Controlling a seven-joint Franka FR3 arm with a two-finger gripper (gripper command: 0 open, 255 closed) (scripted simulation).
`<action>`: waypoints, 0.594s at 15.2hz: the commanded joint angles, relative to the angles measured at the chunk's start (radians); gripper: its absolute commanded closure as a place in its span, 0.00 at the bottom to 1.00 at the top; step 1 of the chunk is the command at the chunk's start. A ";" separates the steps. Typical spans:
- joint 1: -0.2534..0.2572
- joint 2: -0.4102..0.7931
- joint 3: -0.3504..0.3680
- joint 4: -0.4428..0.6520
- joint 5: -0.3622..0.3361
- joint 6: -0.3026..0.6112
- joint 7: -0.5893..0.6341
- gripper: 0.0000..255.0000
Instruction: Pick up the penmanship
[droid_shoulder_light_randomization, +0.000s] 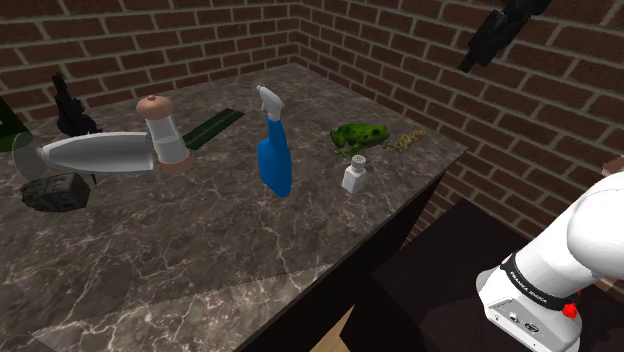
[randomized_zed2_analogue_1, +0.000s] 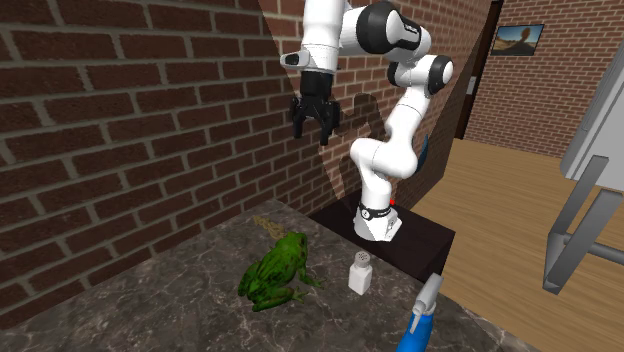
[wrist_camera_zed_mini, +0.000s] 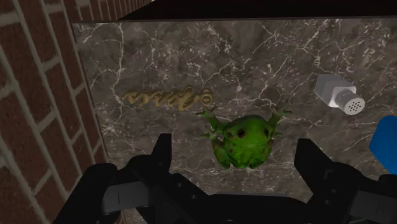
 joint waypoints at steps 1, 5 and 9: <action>0.000 0.000 0.000 0.000 0.000 0.000 0.000 0.00; 0.031 0.038 -0.016 -0.099 -0.062 0.124 -0.133 0.00; 0.055 0.098 -0.035 -0.183 -0.130 0.260 -0.259 0.00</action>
